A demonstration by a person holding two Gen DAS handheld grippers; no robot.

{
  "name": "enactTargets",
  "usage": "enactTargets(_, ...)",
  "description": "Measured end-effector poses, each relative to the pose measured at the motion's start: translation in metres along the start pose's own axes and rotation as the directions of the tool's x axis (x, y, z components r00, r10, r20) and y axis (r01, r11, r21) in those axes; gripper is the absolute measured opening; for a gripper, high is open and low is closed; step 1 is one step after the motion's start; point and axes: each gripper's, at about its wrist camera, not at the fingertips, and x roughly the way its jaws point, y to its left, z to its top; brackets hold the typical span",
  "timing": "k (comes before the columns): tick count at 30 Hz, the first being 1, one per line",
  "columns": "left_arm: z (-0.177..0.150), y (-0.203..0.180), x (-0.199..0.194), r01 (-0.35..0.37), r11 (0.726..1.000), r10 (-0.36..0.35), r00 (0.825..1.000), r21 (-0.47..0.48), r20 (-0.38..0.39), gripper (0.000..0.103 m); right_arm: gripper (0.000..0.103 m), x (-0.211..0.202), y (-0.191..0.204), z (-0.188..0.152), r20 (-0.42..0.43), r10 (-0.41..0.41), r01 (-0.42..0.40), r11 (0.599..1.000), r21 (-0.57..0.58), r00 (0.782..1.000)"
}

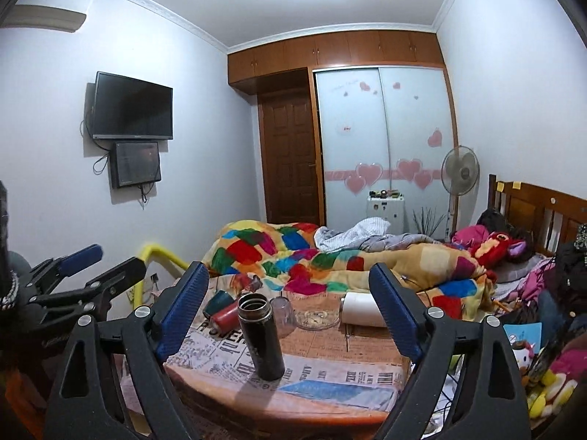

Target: Flip cup upright

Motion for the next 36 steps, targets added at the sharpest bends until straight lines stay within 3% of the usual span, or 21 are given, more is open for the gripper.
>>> enactTargets(4, -0.003, 0.003, -0.004, -0.025, 1.0, 0.025, 1.0, -0.01, 0.0, 0.101, 0.103, -0.004, 0.001, -0.006, -0.013, -0.007, 0.007, 1.0, 0.002, 1.0)
enactTargets(13, -0.007, -0.001, -0.012, -0.073, 0.997, 0.073, 0.997, 0.002, 0.017, 0.103, 0.103, -0.012, 0.001, -0.007, -0.022, -0.035, 0.034, 0.999, -0.012, 0.999)
enactTargets(36, -0.007, -0.003, -0.011, -0.072, 0.997, 0.072, 0.997, -0.007, 0.007, 0.103, 0.103, -0.016, 0.004, -0.01, -0.044, -0.041, 0.04, 0.999, -0.014, 0.998)
